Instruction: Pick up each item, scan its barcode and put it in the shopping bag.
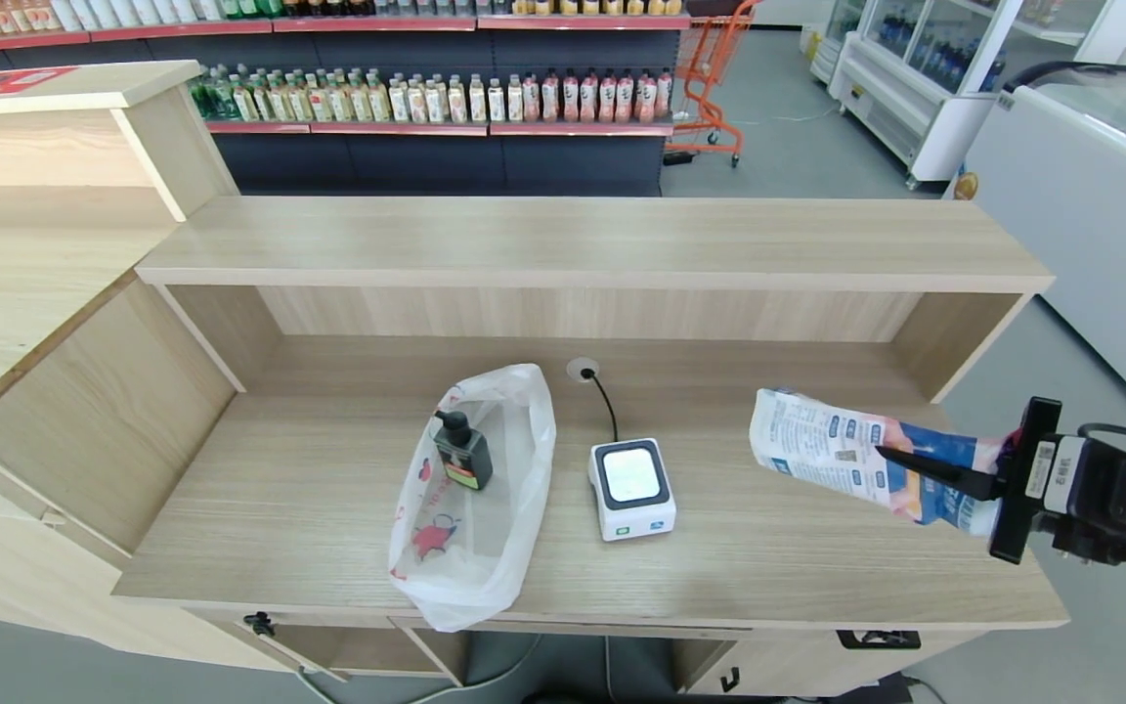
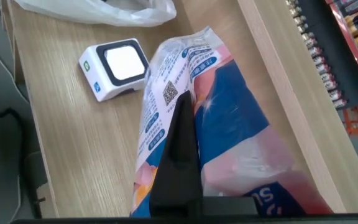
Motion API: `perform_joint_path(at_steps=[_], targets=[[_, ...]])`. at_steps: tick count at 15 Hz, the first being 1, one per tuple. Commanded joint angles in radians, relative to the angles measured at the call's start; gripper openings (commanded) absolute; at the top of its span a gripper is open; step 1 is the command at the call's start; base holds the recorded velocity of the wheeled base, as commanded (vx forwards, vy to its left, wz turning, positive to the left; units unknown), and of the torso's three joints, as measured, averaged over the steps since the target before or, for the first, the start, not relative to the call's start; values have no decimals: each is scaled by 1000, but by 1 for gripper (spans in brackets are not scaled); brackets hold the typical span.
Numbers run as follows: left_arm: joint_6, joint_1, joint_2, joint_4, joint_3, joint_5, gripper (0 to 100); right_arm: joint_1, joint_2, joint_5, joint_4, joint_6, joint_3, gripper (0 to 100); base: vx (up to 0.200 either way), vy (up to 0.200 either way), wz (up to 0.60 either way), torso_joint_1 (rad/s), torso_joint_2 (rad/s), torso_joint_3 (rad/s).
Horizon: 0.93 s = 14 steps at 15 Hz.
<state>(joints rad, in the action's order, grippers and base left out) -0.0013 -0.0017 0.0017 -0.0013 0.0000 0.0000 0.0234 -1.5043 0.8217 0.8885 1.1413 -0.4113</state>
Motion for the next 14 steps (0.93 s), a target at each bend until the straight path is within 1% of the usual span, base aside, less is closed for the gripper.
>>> perform_joint_path(at_steps=[1,4,5,8,9,12,14], targets=[[0,0,0,0,0,0,100,0,-40,2,0,2,-14,0,0,200,0,7,2,-2],[3,0,0,0,0,0,100,4,-105,2,21,20,-20,0,0,200,0,1,4,-1],[4,0,0,0,0,0,100,9,-159,5,75,40,-20,0,0,200,0,2,-2,2],[3,0,0,0,0,0,100,13,-275,25,219,40,-26,0,0,0,0,0,0,0],[3,0,0,0,0,0,100,15,-338,43,290,37,-29,0,0,0,0,0,0,0],[3,0,0,0,0,0,100,20,-450,109,382,37,-52,0,0,0,0,0,0,0],[3,0,0,0,0,0,100,15,-482,134,398,37,-73,0,0,0,0,0,0,0]])
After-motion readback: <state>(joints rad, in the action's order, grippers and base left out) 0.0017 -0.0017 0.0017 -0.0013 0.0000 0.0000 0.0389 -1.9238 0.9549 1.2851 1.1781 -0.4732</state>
